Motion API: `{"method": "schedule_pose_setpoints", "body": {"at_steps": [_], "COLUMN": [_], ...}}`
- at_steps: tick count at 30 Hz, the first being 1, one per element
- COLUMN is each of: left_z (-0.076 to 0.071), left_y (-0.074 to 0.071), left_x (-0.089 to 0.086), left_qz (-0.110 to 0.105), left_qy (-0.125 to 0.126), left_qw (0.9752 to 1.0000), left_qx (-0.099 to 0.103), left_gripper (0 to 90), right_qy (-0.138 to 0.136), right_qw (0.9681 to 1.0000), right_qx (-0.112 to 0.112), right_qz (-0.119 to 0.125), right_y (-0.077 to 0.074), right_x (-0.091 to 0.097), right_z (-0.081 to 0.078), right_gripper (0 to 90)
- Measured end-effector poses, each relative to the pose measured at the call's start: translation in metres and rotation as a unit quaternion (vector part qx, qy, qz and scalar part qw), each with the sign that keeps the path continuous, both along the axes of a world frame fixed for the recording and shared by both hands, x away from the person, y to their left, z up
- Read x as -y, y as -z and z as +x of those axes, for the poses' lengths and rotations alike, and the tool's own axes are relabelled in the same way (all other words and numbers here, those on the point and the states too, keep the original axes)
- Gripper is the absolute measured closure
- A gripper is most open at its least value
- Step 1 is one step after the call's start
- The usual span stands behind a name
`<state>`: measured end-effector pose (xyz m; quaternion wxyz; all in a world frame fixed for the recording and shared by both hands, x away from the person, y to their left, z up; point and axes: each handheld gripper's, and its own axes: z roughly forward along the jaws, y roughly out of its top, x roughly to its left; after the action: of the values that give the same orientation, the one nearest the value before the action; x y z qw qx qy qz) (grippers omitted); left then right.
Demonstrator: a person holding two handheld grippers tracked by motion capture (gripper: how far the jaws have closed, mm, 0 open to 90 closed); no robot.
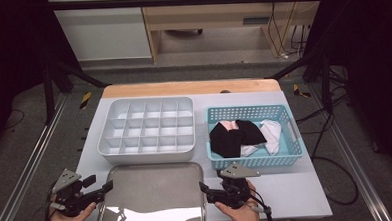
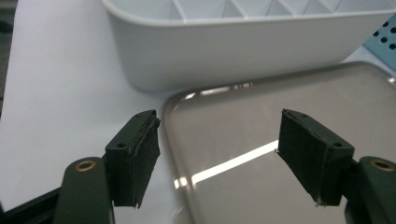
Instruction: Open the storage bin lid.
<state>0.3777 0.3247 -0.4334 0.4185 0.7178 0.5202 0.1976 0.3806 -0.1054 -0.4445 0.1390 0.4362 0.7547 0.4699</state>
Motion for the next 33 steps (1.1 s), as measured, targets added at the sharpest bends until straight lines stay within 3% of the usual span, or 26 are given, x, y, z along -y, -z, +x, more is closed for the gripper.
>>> {"method": "schedule_pose_setpoints", "body": {"at_steps": [1,10,19,28,33], "left_z": [0.003,0.012,0.012,0.006,0.008], "left_y": [-0.005,-0.014,-0.006,0.003,0.009], "left_x": [0.005,0.018,0.028,0.023,0.019], "left_qz": [-0.001,-0.005,-0.011,-0.007,-0.001], "left_qy": [0.003,0.003,0.006,0.010,0.013], "left_qw": [1.0000,0.9999,0.9998,0.9998,0.9997], "left_qx": [0.004,0.013,0.018,0.016,0.021], "left_gripper": [27.7,26.2,26.7,28.0,29.6], "right_qy": [0.001,0.019,0.014,0.038,0.065], "right_qw": [0.9999,0.9991,0.9984,0.9973,0.9959], "right_qx": [0.011,0.038,0.055,0.063,0.062], "right_qz": [0.001,0.008,0.005,-0.001,-0.013], "right_y": [-0.006,-0.030,-0.048,-0.060,-0.061], "right_x": [0.003,0.014,0.023,0.037,0.045], "right_z": [0.002,0.012,0.029,0.048,0.066], "right_gripper": [26.7,27.2,26.0,26.7,27.2]}}
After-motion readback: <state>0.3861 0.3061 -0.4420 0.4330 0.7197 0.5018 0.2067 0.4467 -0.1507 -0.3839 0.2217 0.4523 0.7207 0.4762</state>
